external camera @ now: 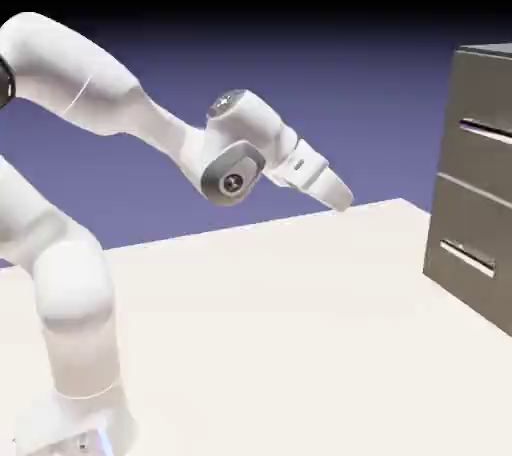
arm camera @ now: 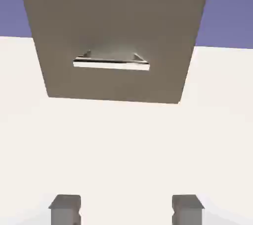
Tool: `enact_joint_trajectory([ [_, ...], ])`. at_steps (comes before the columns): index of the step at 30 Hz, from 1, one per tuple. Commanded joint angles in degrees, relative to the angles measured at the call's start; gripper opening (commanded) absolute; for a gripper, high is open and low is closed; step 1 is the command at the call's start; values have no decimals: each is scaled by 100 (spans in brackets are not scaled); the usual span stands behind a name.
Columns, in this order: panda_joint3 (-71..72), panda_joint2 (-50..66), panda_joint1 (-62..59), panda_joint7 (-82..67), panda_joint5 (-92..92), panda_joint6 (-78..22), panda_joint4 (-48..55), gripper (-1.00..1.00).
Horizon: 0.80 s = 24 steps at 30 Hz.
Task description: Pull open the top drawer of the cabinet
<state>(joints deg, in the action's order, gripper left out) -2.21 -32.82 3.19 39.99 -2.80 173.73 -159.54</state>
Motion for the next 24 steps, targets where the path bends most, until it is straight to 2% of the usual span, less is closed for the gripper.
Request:
enact_joint_trajectory([
  [1,-184,-13,208,-205,-232,-23,121,0],
  [24,-4402,-317,4984,-4910,-5568,-546,2912,0],
])
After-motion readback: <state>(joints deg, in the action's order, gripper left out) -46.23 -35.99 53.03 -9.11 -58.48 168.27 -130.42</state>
